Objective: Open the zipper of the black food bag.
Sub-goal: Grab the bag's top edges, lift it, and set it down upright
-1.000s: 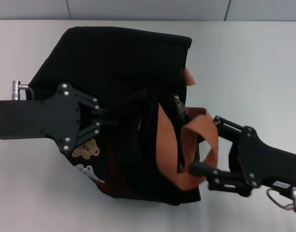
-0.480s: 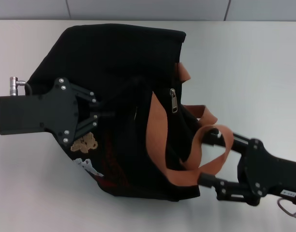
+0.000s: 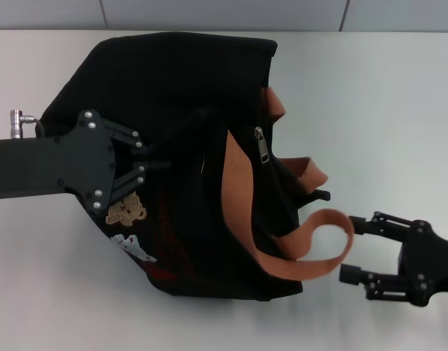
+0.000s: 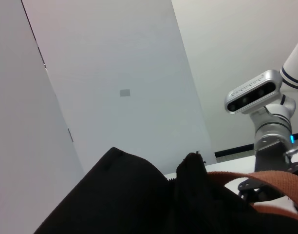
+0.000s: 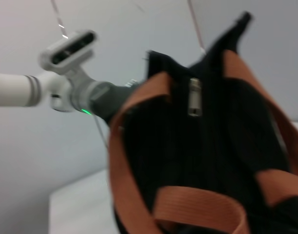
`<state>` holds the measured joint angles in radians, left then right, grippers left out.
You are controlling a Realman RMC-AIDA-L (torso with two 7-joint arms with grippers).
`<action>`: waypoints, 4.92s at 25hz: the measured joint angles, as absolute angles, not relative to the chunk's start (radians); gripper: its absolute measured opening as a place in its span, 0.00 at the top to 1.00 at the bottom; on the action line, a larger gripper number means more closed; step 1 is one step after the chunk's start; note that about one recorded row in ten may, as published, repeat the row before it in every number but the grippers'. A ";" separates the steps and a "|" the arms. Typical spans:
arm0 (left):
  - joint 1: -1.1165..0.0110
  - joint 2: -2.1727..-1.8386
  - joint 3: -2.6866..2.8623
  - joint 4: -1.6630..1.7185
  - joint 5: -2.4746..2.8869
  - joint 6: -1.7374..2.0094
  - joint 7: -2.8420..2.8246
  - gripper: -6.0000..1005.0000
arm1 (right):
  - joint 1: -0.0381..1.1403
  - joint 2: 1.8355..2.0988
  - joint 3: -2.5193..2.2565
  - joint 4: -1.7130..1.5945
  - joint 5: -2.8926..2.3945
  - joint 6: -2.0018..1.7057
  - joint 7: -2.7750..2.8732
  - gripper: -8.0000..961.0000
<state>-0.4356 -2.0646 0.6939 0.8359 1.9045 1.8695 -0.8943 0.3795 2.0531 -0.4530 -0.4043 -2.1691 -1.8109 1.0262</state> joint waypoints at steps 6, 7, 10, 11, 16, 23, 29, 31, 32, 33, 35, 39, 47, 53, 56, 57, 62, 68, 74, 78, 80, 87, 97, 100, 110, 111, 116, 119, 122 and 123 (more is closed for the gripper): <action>-0.431 -2.065 0.693 0.837 1.900 1.872 -0.894 0.91 | 0.381 2.032 -0.436 -0.409 -2.158 -1.770 1.076 0.23; -0.431 -2.065 0.693 0.837 1.898 1.872 -0.893 0.91 | 0.378 2.032 -0.421 -0.408 -2.147 -1.772 1.076 0.24; -0.430 -2.066 0.693 0.835 1.891 1.874 -0.893 0.91 | 0.365 2.044 -0.353 -0.400 -2.078 -1.799 1.066 0.24; -0.430 -2.066 0.693 0.834 1.889 1.875 -0.893 0.91 | 0.363 2.049 -0.347 -0.399 -2.055 -1.806 1.060 0.25; -0.437 -2.068 0.698 0.824 1.879 1.870 -0.893 0.91 | 0.377 2.085 -0.344 -0.328 -1.937 -1.813 0.948 0.26; -0.453 -2.071 0.703 0.803 1.876 1.856 -0.893 0.91 | 0.448 2.087 -0.343 -0.091 -1.920 -1.752 0.690 0.28; -0.461 -2.071 0.705 0.783 1.874 1.834 -0.892 0.91 | 0.451 2.089 -0.322 0.075 -1.919 -1.725 0.457 0.34; -0.461 -2.071 0.706 0.782 1.874 1.834 -0.892 0.91 | 0.451 2.090 -0.317 0.091 -1.919 -1.722 0.437 0.37; -0.461 -2.071 0.706 0.781 1.874 1.834 -0.892 0.91 | 0.452 2.090 -0.315 0.103 -1.919 -1.718 0.425 0.38; -0.462 -2.071 0.706 0.781 1.874 1.834 -0.892 0.91 | 0.453 2.090 -0.313 0.114 -1.919 -1.713 0.415 0.39; -0.462 -2.071 0.706 0.781 1.874 1.834 -0.891 0.91 | 0.466 2.091 -0.313 0.130 -1.919 -1.694 0.401 0.40; -0.463 -2.071 0.706 0.779 1.874 1.838 -0.881 0.91 | 0.488 2.092 -0.303 0.145 -1.919 -1.673 0.399 0.40; -0.463 -2.071 0.715 0.767 1.873 1.835 -0.871 0.91 | 0.502 2.092 -0.296 0.152 -1.919 -1.662 0.397 0.44; -0.463 -2.070 0.716 0.757 1.873 1.833 -0.860 0.91 | 0.503 2.092 -0.287 0.155 -1.921 -1.661 0.397 0.58; -0.463 -2.070 0.716 0.753 1.873 1.832 -0.854 0.91 | 0.501 2.092 -0.287 0.156 -1.920 -1.661 0.396 0.62; -0.463 -2.070 0.716 0.753 1.873 1.832 -0.854 0.91 | 0.501 2.092 -0.287 0.157 -1.920 -1.661 0.396 0.64; -0.463 -2.069 0.716 0.753 1.874 1.830 -0.854 0.91 | 0.496 2.092 -0.286 0.159 -1.920 -1.663 0.385 0.71; -0.463 -2.069 0.716 0.753 1.874 1.828 -0.854 0.91 | 0.491 2.092 -0.277 0.161 -1.919 -1.670 0.372 0.76; -0.463 -2.070 0.716 0.753 1.874 1.828 -0.854 0.91 | 0.497 2.092 -0.276 0.161 -1.924 -1.664 0.371 0.80; -0.463 -2.071 0.716 0.752 1.874 1.828 -0.854 0.91 | 0.495 2.092 -0.276 0.163 -1.922 -1.663 0.370 0.81; -0.463 -2.071 0.716 0.752 1.874 1.828 -0.854 0.91 | 0.492 2.092 -0.276 0.164 -1.921 -1.663 0.365 0.81; -0.463 -2.071 0.716 0.752 1.874 1.829 -0.854 0.91 | 0.491 2.092 -0.275 0.171 -1.920 -1.663 0.357 0.88; -0.464 -2.069 0.716 0.741 1.875 1.827 -0.852 0.91 | 0.490 2.092 -0.280 0.172 -1.927 -1.680 0.334 0.91; -0.465 -2.069 0.716 0.741 1.875 1.823 -0.852 0.91 | 0.489 2.092 -0.285 0.170 -1.930 -1.702 0.333 0.93; -0.465 -2.069 0.716 0.741 1.875 1.814 -0.846 0.91 | 0.479 2.087 -0.285 0.155 -1.933 -1.727 0.390 0.96; -0.464 -2.070 0.716 0.740 1.875 1.812 -0.844 0.91 | 0.479 2.086 -0.285 0.149 -1.933 -1.729 0.407 0.97; -0.466 -2.070 0.716 0.725 1.875 1.805 -0.840 0.91 | 0.485 2.085 -0.299 0.106 -1.933 -1.753 0.506 0.96; -0.466 -2.070 0.716 0.725 1.875 1.798 -0.831 0.91 | 0.490 2.085 -0.328 0.066 -1.933 -1.774 0.576 0.97; -0.466 -2.070 0.716 0.723 1.875 1.792 -0.828 0.91 | 0.495 2.084 -0.349 0.032 -1.933 -1.787 0.645 0.97; -0.466 -2.070 0.716 0.722 1.875 1.789 -0.828 0.91 | 0.496 2.085 -0.353 0.022 -1.933 -1.789 0.665 0.97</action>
<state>-0.4661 -2.0697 0.7158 0.7219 1.8748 1.7887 -0.8277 0.4957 2.0845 -0.3532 0.0224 -1.9331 -1.7893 0.6650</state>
